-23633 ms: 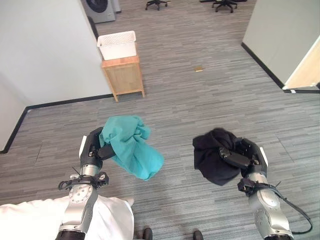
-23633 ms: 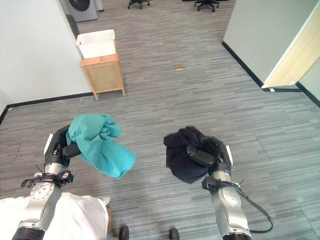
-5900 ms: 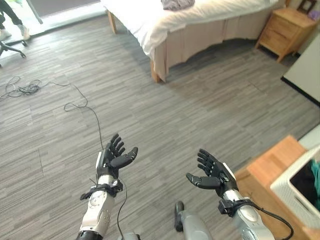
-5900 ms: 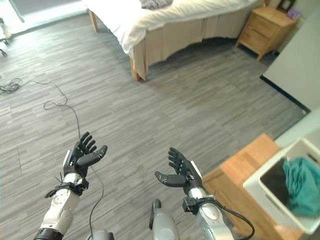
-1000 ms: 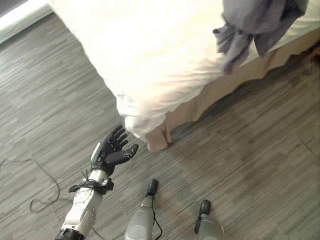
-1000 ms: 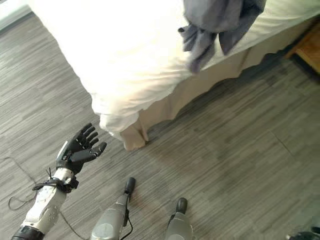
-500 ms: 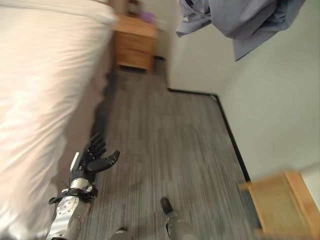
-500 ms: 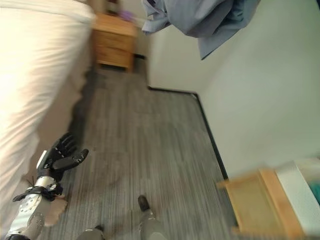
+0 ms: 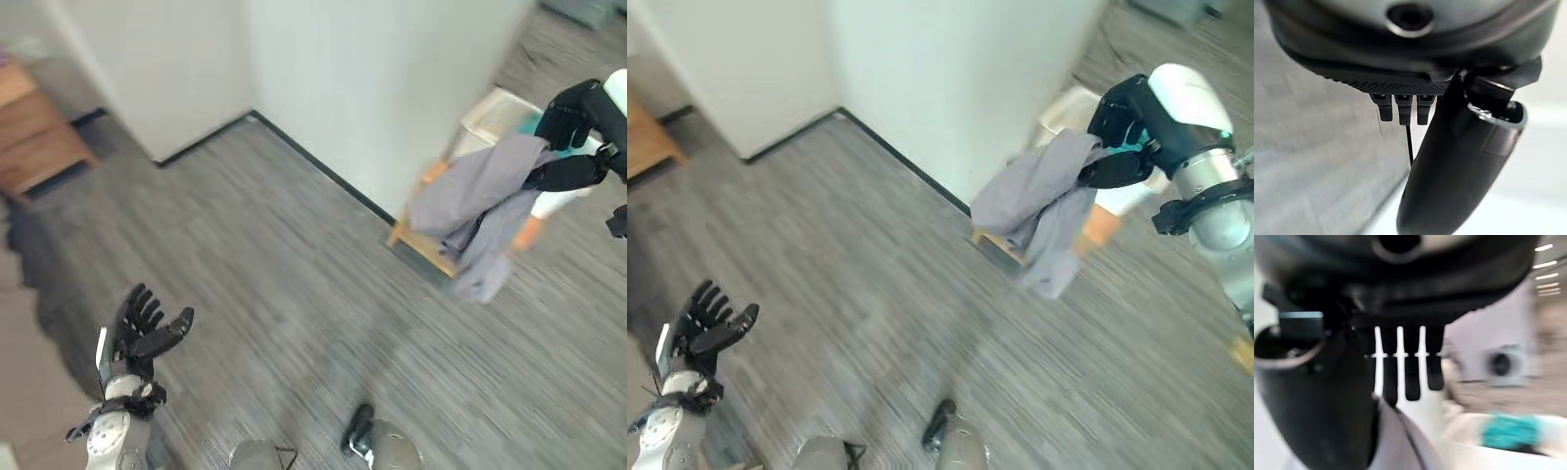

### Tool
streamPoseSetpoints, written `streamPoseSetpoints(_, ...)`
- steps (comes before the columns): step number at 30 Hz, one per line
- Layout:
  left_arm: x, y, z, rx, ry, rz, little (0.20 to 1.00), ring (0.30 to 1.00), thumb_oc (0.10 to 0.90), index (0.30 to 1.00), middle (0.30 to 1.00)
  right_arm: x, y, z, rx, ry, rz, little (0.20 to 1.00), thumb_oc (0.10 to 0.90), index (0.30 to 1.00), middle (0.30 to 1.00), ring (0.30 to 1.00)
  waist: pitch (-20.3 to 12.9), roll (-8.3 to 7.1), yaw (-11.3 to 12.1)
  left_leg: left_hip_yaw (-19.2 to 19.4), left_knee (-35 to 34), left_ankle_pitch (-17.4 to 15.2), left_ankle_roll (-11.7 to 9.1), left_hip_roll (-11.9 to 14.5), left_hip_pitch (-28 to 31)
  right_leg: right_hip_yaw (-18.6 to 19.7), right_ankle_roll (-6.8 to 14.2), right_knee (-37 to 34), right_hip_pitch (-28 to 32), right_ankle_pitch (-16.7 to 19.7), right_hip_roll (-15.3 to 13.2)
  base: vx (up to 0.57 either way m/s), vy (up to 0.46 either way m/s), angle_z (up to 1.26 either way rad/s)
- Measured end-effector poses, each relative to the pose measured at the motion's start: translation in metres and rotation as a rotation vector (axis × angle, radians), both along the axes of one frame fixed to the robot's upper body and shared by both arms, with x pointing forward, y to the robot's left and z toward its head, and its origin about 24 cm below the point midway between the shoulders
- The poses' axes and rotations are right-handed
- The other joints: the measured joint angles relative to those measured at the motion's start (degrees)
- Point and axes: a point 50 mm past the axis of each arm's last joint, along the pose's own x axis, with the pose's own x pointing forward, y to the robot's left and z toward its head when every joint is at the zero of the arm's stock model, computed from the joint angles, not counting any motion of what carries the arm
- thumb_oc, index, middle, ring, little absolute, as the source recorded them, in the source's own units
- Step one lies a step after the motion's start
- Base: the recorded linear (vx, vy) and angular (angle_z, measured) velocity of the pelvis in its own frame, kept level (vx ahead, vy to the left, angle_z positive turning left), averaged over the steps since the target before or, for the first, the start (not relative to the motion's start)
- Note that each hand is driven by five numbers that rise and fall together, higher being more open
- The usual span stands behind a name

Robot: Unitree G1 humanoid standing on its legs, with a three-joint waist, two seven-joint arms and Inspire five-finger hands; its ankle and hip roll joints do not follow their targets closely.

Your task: Pick up bed clothes into laundry basket.

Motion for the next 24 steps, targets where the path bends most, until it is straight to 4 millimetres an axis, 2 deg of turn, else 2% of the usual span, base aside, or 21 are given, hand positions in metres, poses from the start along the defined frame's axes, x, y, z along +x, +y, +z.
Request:
streamPoseSetpoints(1,0.003,0.001,0.008,0.007,-0.038,0.006,0.900,0.900,0.800,0.900,0.900,-0.008,-0.004,-0.016,0.087,-0.013,-0.001,0.300,0.400,0.300,0.300,0.300,0.12,-0.22,0.82,-0.03,3.89,-0.02,-1.90,2.18,0.84,-0.16,-0.16,0.67,-0.13,0.01,2.11,0.00,-0.157,-1.70)
streamPoseSetpoints(2,-0.002,0.010,0.010,0.018,-0.040,0.043,0.900,0.900,0.800,0.900,0.900,-0.016,-0.002,-0.034,0.194,-0.035,0.020,0.300,0.400,0.300,0.300,0.300,0.08,-1.50,2.08,-3.09,8.25,-0.04,-1.89,3.44,1.35,1.40,-1.06,-0.83,2.25,0.45,2.82,0.03,-0.108,-2.07)
streamPoseSetpoints(3,-0.005,0.016,0.010,0.031,-0.025,0.069,0.900,0.900,0.800,0.900,0.900,-0.021,-0.002,-0.047,0.256,-0.030,0.024,0.300,0.400,0.300,0.300,0.300,-0.01,-1.91,1.47,-6.05,13.31,-1.47,-2.69,3.36,0.58,5.17,-1.74,-4.09,4.77,-0.03,4.75,0.02,-0.132,-2.28)
streamPoseSetpoints(4,-0.009,0.019,0.010,0.032,-0.031,0.099,0.900,0.900,0.800,0.900,0.900,-0.023,0.000,-0.063,0.423,-0.082,0.040,0.300,0.400,0.300,0.300,0.300,-0.57,-2.98,2.14,-17.93,10.58,-5.81,-3.47,-2.66,0.18,11.00,-2.39,-6.96,5.48,0.72,6.15,0.06,-0.128,-2.08)
streamPoseSetpoints(5,-0.010,0.020,0.010,0.030,-0.034,0.114,0.900,0.900,0.800,0.900,0.900,-0.023,0.001,-0.072,0.514,-0.110,0.044,0.300,0.400,0.300,0.300,0.300,-0.56,-3.66,3.25,-23.84,8.08,-7.34,-4.85,-5.49,0.20,13.53,-1.23,-8.31,5.85,2.34,6.24,0.06,-0.064,-2.37)
streamPoseSetpoints(6,-0.010,0.021,0.008,0.016,-0.034,0.132,0.900,0.900,0.800,0.900,0.900,-0.024,0.003,-0.091,0.669,-0.131,0.051,0.300,0.400,0.300,0.300,0.300,-0.66,-3.87,3.57,-29.07,3.80,-8.49,-4.58,-8.37,-1.54,18.06,-0.96,-10.90,6.87,4.07,7.28,0.07,-0.023,-1.88)
streamPoseSetpoints(7,-0.008,0.020,0.006,0.008,-0.031,0.135,0.900,0.900,0.800,0.900,0.900,-0.027,0.004,-0.103,0.734,-0.130,0.043,0.300,0.400,0.300,0.300,0.300,-0.73,-3.63,3.06,-30.54,1.82,-8.53,-4.65,-8.54,-2.78,19.44,-0.61,-11.82,7.61,4.31,7.57,0.12,-0.002,-1.46)
streamPoseSetpoints(8,-0.002,0.016,0.003,-0.012,-0.030,0.129,0.900,0.900,0.800,0.900,0.900,-0.039,0.000,-0.125,0.820,-0.104,-0.001,0.300,0.400,0.300,0.300,0.300,-0.98,-2.74,1.41,-31.14,-1.30,-5.68,-6.44,-7.21,-5.77,18.05,0.59,-12.59,9.24,4.34,7.83,0.10,-0.010,-0.64)
streamPoseSetpoints(9,0.003,0.010,0.001,-0.035,-0.036,0.119,0.900,0.900,0.800,0.900,0.900,-0.053,-0.004,-0.147,0.880,-0.076,-0.054,0.300,0.400,0.300,0.300,0.300,-1.21,-1.70,0.23,-32.27,-2.74,-3.21,-6.69,-6.34,-8.70,18.22,1.24,-12.58,10.20,3.59,7.82,0.11,-0.008,-0.44)
streamPoseSetpoints(10,0.004,0.006,-0.001,-0.046,-0.033,0.112,0.900,0.900,0.800,0.900,0.900,-0.062,-0.004,-0.160,0.928,-0.071,-0.093,0.300,0.400,0.300,0.300,0.300,-1.46,-0.93,0.15,-32.44,-3.75,1.26,-6.38,-6.01,-9.64,18.12,2.11,-12.35,10.50,2.95,8.05,0.03,-0.018,-0.83)
streamPoseSetpoints(11,-0.003,-0.004,-0.013,-0.094,-0.008,0.121,0.900,0.900,0.800,0.900,0.900,-0.069,0.002,-0.180,1.006,-0.048,-0.116,0.300,0.400,0.300,0.300,0.300,-2.79,2.69,-0.87,-34.95,-3.34,6.53,-5.63,-5.19,-10.60,19.35,2.98,-11.27,10.37,0.84,9.04,0.02,0.025,-1.02)
streamPoseSetpoints(12,-0.008,-0.013,-0.026,-0.133,0.037,0.121,0.900,0.900,0.800,0.900,0.900,-0.082,0.006,-0.195,1.064,-0.048,-0.150,0.300,0.400,0.300,0.300,0.300,-4.03,5.60,-1.68,-34.43,-3.73,3.91,-4.22,-4.65,-10.33,20.11,5.63,-9.46,10.47,-0.55,9.39,0.03,0.061,-0.84)
streamPoseSetpoints(13,-0.004,-0.018,-0.027,-0.143,0.040,0.106,0.900,0.900,0.800,0.900,0.900,-0.091,0.013,-0.210,1.109,-0.010,-0.181,0.300,0.400,0.300,0.300,0.300,-4.04,5.19,-2.92,-33.89,-5.83,3.86,-4.36,-6.74,-9.01,20.08,7.14,-8.46,9.87,-1.22,6.65,0.05,0.083,-0.38)
streamPoseSetpoints(14,-0.003,-0.022,-0.027,-0.146,0.038,0.091,0.900,0.900,0.800,0.900,0.900,-0.097,0.019,-0.221,1.133,0.027,-0.199,0.300,0.400,0.300,0.300,0.300,-3.94,5.06,-3.70,-32.77,-8.46,4.98,-3.35,-8.59,-7.50,20.28,8.08,-8.32,9.71,-1.54,4.41,0.06,0.081,-0.04)
streamPoseSetpoints(16,-0.001,-0.029,-0.028,-0.161,0.030,0.080,0.900,0.900,0.800,0.900,0.900,-0.109,0.031,-0.240,1.184,0.088,-0.228,0.300,0.400,0.300,0.300,0.300,-3.97,5.15,-4.62,-32.47,-12.71,6.61,-1.89,-11.18,-5.08,20.69,9.92,-9.81,10.77,-1.65,1.58,0.03,0.062,0.04)
streamPoseSetpoints(20,-0.003,-0.029,-0.029,-0.130,0.041,0.069,0.900,0.900,0.800,0.900,0.900,-0.104,0.042,-0.246,1.181,0.150,-0.195,0.300,0.400,0.300,0.300,0.300,-3.60,3.96,-3.73,-32.32,-15.74,7.05,-1.24,-12.13,-2.59,20.50,10.94,-11.91,12.93,-1.61,0.49,0.01,0.035,0.05)
streamPoseSetpoints(24,-0.011,-0.031,-0.036,-0.115,0.095,0.043,0.900,0.900,0.800,0.900,0.900,-0.078,0.050,-0.231,1.185,0.099,-0.109,0.300,0.400,0.300,0.300,0.300,-3.19,2.92,-2.58,-32.30,-16.42,7.25,-0.63,-11.36,-1.97,20.44,10.87,-12.15,13.38,-1.74,1.16,0.08,0.034,0.00)
